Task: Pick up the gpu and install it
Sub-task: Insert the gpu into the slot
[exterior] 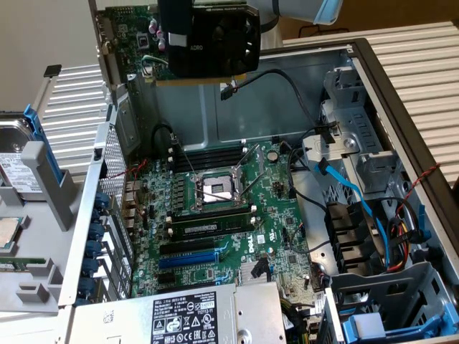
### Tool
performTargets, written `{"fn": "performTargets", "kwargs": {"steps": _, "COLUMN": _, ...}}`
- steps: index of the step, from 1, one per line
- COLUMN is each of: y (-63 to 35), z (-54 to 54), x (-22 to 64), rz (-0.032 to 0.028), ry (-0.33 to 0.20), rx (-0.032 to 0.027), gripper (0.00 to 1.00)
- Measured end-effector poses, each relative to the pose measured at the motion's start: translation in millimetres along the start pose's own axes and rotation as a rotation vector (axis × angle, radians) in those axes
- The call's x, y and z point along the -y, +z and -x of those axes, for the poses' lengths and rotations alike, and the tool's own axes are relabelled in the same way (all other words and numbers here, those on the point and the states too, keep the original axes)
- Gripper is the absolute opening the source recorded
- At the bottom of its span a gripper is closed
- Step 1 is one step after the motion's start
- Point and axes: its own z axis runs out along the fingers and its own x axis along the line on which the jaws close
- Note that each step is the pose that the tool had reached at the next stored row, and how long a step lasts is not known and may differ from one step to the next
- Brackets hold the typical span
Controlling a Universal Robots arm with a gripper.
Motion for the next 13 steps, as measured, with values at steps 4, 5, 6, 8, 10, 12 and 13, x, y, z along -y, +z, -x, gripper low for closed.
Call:
{"fn": "performTargets", "kwargs": {"steps": 4, "y": 0.1, "z": 0.0, "x": 0.0, "rz": 0.0138, "ry": -0.026, "rx": -0.0045, "gripper": 0.29}}
{"fn": "performTargets", "kwargs": {"steps": 5, "y": 0.1, "z": 0.0, "x": 0.0, "rz": 0.0190, "ry": -0.037, "rx": -0.0066, "gripper": 0.29}}
{"fn": "performTargets", "kwargs": {"steps": 6, "y": 0.1, "z": 0.0, "x": 0.0, "rz": 0.0232, "ry": -0.048, "rx": -0.0087, "gripper": 0.29}}
{"fn": "performTargets", "kwargs": {"steps": 8, "y": 0.4, "z": 0.1, "x": 2.2, "rz": 0.0283, "ry": -0.063, "rx": -0.0115, "gripper": 0.29}}
{"fn": "performTargets", "kwargs": {"steps": 10, "y": 1.3, "z": 0.0, "x": 7.5, "rz": 0.0294, "ry": -0.066, "rx": -0.0118, "gripper": 0.29}}
{"fn": "performTargets", "kwargs": {"steps": 12, "y": 3.5, "z": -0.6, "x": 13.5, "rz": 0.0304, "ry": -0.066, "rx": -0.0117, "gripper": 0.29}}
{"fn": "performTargets", "kwargs": {"steps": 13, "y": 5.0, "z": -0.8, "x": 15.6, "rz": 0.0304, "ry": -0.066, "rx": -0.0117, "gripper": 0.29}}
